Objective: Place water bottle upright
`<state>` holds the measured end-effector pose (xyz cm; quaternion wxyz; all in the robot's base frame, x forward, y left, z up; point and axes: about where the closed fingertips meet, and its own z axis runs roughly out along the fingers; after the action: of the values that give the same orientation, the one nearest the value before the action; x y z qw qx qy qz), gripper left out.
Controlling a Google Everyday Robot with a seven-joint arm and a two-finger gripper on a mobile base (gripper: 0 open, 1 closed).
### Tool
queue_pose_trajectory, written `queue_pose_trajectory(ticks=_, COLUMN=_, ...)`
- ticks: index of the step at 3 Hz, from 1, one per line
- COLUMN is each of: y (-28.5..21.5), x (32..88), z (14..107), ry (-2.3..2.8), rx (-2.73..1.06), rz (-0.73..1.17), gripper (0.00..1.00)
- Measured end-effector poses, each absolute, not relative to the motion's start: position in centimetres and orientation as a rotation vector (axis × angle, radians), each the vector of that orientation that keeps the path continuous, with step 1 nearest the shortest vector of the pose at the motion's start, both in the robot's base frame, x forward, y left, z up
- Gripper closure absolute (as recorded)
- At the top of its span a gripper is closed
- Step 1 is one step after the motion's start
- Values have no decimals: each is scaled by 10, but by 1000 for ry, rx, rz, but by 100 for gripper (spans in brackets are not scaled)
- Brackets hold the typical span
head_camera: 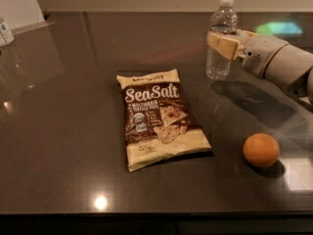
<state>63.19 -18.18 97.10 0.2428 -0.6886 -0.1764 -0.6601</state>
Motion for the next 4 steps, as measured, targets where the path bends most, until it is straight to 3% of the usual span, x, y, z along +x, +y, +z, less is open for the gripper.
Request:
queue_pose_trajectory(ticks=2, y=-188, x=629, z=937, ry=-430, rx=-1843, rz=-1838, gripper=100)
queue_pose_trajectory(ticks=3, y=-190, x=630, z=933, ry=-418, rx=-1847, rz=-1843, gripper=84)
queue_pose_trajectory(ticks=4, y=-191, x=630, z=930, ry=-412, rx=-1847, rz=-1853, gripper=61)
